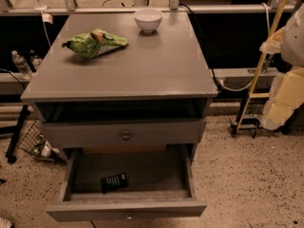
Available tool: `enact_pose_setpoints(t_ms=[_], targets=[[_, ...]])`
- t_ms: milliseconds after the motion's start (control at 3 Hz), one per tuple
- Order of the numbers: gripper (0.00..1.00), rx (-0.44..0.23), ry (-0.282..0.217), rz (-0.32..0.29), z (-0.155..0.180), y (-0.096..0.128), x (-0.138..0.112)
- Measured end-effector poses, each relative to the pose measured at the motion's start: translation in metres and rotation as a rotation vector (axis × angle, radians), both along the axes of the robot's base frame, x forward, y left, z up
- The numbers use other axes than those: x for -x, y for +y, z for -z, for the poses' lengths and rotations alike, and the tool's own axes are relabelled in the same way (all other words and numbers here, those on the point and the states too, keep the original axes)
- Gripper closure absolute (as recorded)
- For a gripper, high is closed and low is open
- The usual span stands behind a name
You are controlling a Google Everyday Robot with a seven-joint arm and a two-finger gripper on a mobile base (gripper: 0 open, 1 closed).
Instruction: Pick rxbar blueberry from middle drawer and place on counter
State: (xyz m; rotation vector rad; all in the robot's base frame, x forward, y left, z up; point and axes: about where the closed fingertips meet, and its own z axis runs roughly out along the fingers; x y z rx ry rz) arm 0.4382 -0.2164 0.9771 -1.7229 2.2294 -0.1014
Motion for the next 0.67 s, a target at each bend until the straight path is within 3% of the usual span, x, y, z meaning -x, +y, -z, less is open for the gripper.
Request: enact_pose_setpoints(t_ms=[333,667], targets=[[0.0,0.0,0.0,0.0,0.0,0.0,0.0],[0.0,-0.004,0.021,-0.05,0.018,0.019,0.011]])
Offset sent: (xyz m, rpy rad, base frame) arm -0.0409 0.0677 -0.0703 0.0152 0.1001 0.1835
